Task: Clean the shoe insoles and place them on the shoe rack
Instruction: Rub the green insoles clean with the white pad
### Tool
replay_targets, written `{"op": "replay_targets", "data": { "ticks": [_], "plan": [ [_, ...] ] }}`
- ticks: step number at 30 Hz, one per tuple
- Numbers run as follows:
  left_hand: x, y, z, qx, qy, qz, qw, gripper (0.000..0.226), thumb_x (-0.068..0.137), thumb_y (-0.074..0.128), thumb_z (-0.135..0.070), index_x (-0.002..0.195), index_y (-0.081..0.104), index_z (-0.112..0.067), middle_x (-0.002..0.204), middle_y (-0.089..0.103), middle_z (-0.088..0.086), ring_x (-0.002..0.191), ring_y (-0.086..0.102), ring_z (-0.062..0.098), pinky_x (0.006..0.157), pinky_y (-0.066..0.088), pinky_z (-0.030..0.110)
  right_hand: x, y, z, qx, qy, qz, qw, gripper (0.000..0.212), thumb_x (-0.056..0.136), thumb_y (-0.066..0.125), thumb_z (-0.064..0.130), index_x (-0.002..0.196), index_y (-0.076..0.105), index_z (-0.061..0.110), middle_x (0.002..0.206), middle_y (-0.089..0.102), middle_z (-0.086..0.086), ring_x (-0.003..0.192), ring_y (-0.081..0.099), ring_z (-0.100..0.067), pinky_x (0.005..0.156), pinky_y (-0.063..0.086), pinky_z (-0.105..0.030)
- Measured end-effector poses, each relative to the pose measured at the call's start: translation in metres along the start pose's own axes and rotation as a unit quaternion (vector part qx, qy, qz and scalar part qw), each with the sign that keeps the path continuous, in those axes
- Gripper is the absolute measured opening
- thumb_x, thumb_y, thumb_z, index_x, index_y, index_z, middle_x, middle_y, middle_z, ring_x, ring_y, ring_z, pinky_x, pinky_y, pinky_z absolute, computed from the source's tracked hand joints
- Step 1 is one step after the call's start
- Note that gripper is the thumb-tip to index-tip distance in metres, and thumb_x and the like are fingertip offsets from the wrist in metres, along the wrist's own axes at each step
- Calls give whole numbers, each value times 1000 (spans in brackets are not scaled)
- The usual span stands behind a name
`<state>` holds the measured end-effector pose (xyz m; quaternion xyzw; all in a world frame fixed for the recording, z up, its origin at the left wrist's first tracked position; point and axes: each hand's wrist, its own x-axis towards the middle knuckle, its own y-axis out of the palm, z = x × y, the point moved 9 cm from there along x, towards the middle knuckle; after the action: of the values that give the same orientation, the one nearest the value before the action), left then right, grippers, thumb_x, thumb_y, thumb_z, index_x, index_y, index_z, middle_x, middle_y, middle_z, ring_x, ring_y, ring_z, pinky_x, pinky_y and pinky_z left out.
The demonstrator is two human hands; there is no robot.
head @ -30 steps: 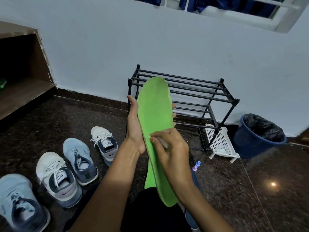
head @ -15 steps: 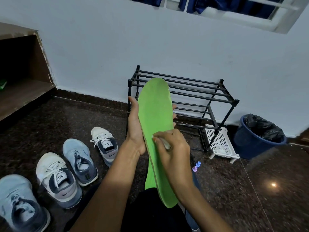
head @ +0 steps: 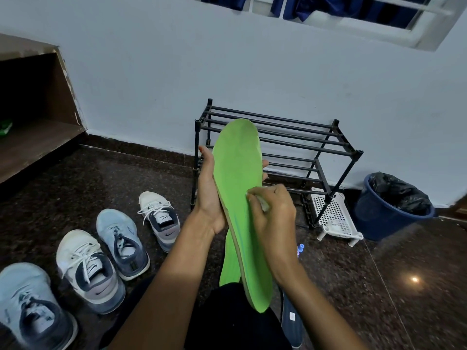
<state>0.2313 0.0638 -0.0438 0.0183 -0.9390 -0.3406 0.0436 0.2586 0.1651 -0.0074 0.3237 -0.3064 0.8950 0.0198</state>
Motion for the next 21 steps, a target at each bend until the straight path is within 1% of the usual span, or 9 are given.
{"op": "replay_targets", "data": {
  "ticks": [2, 4, 6, 8, 10, 13, 17, 19, 21],
  "plan": [
    [1, -1, -2, -10, 4, 1, 1000, 100, 78, 16, -78, 132, 53, -3, 122, 62, 24, 97, 64, 30, 88, 50, 43, -11, 2, 7, 30, -8, 21, 999, 12, 83, 63, 1, 93, 69, 4, 80, 49, 2, 78, 51, -17, 68, 34, -8],
    [1, 1, -3, -14, 5, 5, 1000, 102, 74, 19, -79, 134, 51, -2, 122, 61, 25, 97, 64, 30, 85, 52, 41, -14, 2, 11, 30, -21, 29, 999, 11, 83, 64, 1, 92, 70, 4, 80, 49, 1, 78, 50, -16, 69, 34, -6],
    [0, 2, -1, -9, 1, 9, 1000, 101, 77, 15, -79, 134, 50, -3, 122, 62, 24, 103, 63, 33, 89, 51, 44, -8, 0, 9, 14, -21, 28, 999, 11, 83, 63, 1, 91, 70, 4, 79, 47, 2, 77, 48, -16, 68, 33, -5],
    [0, 4, 1, 1, -5, 12, 1000, 98, 82, 9, -77, 131, 54, -5, 121, 62, 25, 109, 61, 36, 94, 49, 46, 3, -4, 5, -12, -20, 7, 1000, 11, 83, 62, 1, 92, 69, 3, 78, 42, 6, 77, 45, -15, 65, 31, -8],
    [-1, 6, 3, 6, -10, 17, 1000, 96, 85, 5, -75, 126, 57, -6, 121, 61, 26, 110, 60, 37, 93, 51, 46, 14, -8, 1, -33, -9, -16, 999, 11, 84, 62, 1, 94, 68, 2, 78, 37, 10, 77, 42, -14, 63, 29, -12],
    [-1, 7, 3, 4, -13, 14, 1000, 95, 85, 5, -75, 125, 58, -6, 121, 61, 26, 108, 62, 36, 91, 53, 44, 20, -8, -2, -43, 3, -31, 999, 13, 86, 61, 3, 96, 67, 2, 81, 41, 4, 79, 43, -15, 64, 27, -15],
    [-1, 0, 0, 0, -4, -3, 1000, 96, 85, 6, -75, 130, 54, -4, 119, 62, 26, 109, 60, 38, 94, 49, 46, 5, 2, 1, 20, 15, 4, 1000, 13, 85, 61, 3, 96, 69, 4, 82, 48, 3, 81, 50, -17, 67, 32, -13],
    [-1, -1, -1, -7, -4, -5, 1000, 99, 83, 9, -77, 130, 54, -2, 120, 62, 26, 104, 61, 35, 92, 50, 45, -7, 4, 8, 59, 7, 24, 998, 12, 84, 63, 2, 93, 70, 6, 82, 52, 1, 81, 53, -17, 70, 36, -9],
    [-1, -1, -1, -17, -6, -4, 1000, 99, 81, 11, -78, 128, 55, -2, 121, 62, 25, 102, 62, 33, 90, 50, 43, -14, 4, 13, 69, -5, 35, 997, 12, 82, 65, 2, 91, 71, 6, 81, 53, 0, 80, 54, -16, 71, 37, -8]
  ]
}}
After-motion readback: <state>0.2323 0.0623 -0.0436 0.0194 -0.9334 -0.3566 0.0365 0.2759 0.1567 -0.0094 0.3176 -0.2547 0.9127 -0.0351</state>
